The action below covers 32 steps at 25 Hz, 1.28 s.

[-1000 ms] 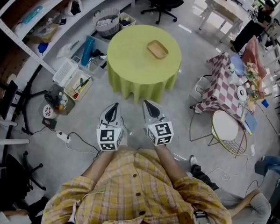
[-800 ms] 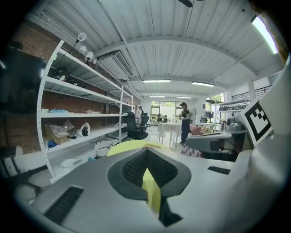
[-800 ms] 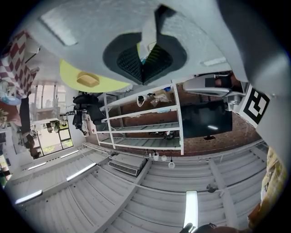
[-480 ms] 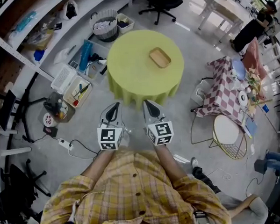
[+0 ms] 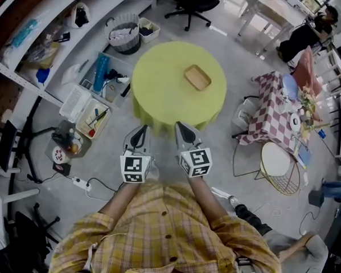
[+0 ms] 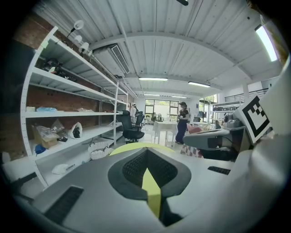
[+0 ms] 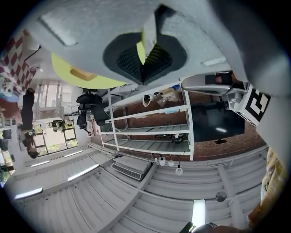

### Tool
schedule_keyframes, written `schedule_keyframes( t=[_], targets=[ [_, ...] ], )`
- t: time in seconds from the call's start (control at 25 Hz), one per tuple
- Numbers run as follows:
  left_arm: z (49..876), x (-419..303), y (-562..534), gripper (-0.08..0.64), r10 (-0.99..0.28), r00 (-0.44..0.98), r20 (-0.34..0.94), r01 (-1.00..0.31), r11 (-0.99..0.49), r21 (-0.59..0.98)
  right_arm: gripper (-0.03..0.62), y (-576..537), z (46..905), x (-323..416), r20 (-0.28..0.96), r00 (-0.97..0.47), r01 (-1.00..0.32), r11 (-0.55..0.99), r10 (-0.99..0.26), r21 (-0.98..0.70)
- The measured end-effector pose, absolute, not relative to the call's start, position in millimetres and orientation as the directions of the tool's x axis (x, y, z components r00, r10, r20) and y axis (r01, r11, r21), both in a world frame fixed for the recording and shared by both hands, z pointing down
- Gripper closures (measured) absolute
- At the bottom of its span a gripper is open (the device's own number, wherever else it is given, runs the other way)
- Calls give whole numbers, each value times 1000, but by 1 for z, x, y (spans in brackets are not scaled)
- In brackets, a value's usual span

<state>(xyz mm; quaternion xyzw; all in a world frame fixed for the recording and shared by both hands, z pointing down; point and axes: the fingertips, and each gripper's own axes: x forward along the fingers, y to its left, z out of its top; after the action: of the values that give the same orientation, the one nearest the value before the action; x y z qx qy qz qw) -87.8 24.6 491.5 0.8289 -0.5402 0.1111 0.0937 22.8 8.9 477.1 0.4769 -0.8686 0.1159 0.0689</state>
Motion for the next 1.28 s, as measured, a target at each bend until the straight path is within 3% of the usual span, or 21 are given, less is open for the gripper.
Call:
schedule_keyframes(
  t=[0.6,1.28],
  targets=[
    [496,-134,-45,557,-847,449,286,-890,-451,60,595,-54,476,-23,251,-477,-879,460,-842,-124],
    [510,-124,-84,557,-819,486,305,-870,-488,74,595,-90,490,-15,291,-435,-900,421,-852,-112]
  ],
)
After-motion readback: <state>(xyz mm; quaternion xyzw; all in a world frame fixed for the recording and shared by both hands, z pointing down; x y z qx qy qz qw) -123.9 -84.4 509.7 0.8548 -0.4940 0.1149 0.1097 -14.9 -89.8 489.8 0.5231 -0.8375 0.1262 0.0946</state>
